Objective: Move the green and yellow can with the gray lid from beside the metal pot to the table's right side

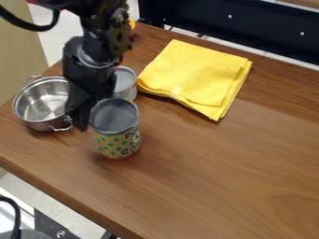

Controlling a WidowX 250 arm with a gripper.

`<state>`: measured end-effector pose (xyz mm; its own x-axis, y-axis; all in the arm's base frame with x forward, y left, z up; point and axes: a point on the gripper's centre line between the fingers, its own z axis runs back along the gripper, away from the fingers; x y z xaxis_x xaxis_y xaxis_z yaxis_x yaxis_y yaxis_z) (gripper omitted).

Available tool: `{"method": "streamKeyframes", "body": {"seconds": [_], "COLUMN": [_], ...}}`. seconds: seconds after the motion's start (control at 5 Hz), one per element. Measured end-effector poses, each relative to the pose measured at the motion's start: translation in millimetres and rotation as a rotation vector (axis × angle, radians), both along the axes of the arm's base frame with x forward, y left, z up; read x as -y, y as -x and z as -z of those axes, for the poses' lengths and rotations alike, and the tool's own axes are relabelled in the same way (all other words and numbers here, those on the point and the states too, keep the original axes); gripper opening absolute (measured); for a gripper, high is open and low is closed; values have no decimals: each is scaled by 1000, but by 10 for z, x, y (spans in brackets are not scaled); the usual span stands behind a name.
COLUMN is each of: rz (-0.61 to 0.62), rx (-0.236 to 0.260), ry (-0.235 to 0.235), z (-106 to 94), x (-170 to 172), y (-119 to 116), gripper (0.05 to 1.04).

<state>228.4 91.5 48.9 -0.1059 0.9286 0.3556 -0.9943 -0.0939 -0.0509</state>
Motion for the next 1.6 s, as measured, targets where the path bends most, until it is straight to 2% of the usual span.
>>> {"method": "streamKeyframes", "body": {"seconds": [0.2,0.8,1.2,1.4,1.6], "rz": [-11,-40,-52,-66,-88], "rx": [5,20,35,39,58], "ry": [26,55,75,99,106], "z": [14,104,153,137,125], "x": [168,768,1129,1300,1451], "y": [-17,-41,-136,-184,-241], "gripper": [995,995,995,995,995]}}
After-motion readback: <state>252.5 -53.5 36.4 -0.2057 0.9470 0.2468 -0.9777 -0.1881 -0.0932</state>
